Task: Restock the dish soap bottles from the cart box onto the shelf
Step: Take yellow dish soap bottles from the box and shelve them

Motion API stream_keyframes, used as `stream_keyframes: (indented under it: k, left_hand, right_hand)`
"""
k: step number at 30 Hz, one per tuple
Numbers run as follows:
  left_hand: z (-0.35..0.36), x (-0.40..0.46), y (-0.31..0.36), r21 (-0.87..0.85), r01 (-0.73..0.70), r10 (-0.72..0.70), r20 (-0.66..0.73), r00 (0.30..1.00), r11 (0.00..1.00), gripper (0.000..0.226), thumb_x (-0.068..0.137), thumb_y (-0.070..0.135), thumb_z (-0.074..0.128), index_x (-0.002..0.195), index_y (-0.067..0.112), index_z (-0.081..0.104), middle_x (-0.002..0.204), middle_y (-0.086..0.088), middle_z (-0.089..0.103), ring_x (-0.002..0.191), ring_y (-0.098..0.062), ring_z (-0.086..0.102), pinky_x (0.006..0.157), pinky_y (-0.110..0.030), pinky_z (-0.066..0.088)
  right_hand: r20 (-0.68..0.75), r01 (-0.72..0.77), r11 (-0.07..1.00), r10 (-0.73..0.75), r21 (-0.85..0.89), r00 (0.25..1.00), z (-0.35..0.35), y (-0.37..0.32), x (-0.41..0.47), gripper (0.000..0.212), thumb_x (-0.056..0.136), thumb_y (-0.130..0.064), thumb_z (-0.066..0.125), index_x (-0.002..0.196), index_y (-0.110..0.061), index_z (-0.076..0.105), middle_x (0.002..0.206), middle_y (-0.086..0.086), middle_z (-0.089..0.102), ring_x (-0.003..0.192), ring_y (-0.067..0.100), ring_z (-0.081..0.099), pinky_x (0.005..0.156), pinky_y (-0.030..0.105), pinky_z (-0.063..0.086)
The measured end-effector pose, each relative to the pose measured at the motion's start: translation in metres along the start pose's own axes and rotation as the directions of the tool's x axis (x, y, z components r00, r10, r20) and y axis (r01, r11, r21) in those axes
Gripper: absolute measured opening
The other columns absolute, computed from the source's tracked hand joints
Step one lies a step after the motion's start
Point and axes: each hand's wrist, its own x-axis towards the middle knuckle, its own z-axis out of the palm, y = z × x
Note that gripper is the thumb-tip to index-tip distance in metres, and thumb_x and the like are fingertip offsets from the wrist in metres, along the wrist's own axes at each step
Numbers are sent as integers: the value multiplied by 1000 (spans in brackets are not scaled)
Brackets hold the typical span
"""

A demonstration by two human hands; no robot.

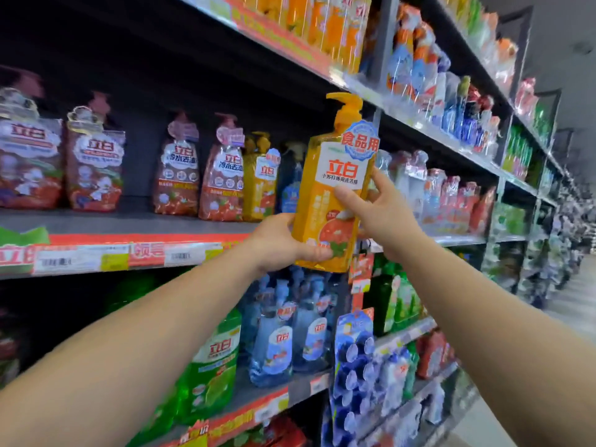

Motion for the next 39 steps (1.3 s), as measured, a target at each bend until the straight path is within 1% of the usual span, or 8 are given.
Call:
stream_keyframes:
  k: [3, 6, 11, 19, 23, 27, 34, 39]
  left_hand:
    - [-11, 36, 12, 69, 27, -20, -107, 994, 997, 51, 54, 40, 93, 96, 26, 68, 100, 8, 74, 93, -9, 69, 88, -29, 53]
    - [-26, 69, 12, 118, 83, -61, -180, 982, 990, 56, 51, 42, 94, 100, 25, 70, 98, 9, 75, 95, -15, 70, 95, -39, 53]
    - [-43, 114, -17, 248, 166, -100, -259, 961, 954, 56, 64, 36, 89, 113, 21, 67, 105, 4, 70, 97, -16, 66, 92, -32, 51]
    - [-40, 169, -64, 440, 328, -222, -276, 935, 836, 64, 65, 52, 85, 113, 14, 65, 108, -3, 65, 96, -23, 61, 81, -30, 46]
    - [-46, 183, -59, 591, 378, -335, -187, 923, 712, 67, 77, 54, 74, 124, 9, 57, 116, -5, 59, 102, -25, 57, 92, -34, 46]
    - [-54, 194, -60, 632, 412, -359, -219, 907, 656, 75, 73, 55, 78, 126, 7, 55, 121, -5, 58, 105, -26, 56, 96, -36, 47]
    - [-48, 212, -75, 629, 472, -282, -383, 880, 618, 52, 72, 49, 81, 80, 13, 44, 81, 0, 49, 73, -16, 47, 59, -29, 33]
    - [-50, 216, -79, 649, 499, -289, -409, 865, 574, 50, 72, 51, 80, 77, 15, 46, 79, 0, 49, 74, -17, 48, 58, -28, 34]
  right_hand:
    - [-45, 31, 998, -28, 64, 999, 6, 11, 50, 58, 75, -52, 76, 125, -39, 49, 107, -15, 64, 97, 16, 69, 80, 43, 59]
    - [-54, 63, 984, -54, 168, 997, 22, 24, 90, 65, 76, -43, 79, 131, -29, 46, 103, -8, 65, 94, 18, 70, 75, 40, 59]
    - [302, -24, 980, -38, 200, 953, 49, 62, 128, 81, 82, -19, 77, 140, -49, 30, 107, -11, 66, 98, 13, 68, 73, 38, 60]
    - [353, -51, 971, -36, 235, 935, 88, 130, 168, 79, 84, -12, 75, 142, -45, 33, 114, -5, 69, 102, 18, 68, 79, 43, 60]
    - [413, -132, 966, 31, 220, 910, 88, 145, 184, 66, 84, -14, 74, 134, -41, 40, 112, -5, 67, 98, 15, 68, 74, 42, 60]
    - [493, -193, 967, 87, 167, 865, 88, 153, 203, 59, 82, -17, 77, 129, -37, 46, 114, -2, 67, 101, 19, 67, 84, 52, 56]
    - [500, -116, 985, 36, 129, 865, 104, 178, 228, 72, 76, -23, 82, 136, -34, 43, 118, -5, 65, 107, 18, 65, 83, 45, 59]
    - [605, -129, 982, 18, 139, 796, 108, 190, 239, 78, 81, -13, 77, 142, -37, 35, 124, -1, 63, 112, 22, 62, 88, 46, 57]
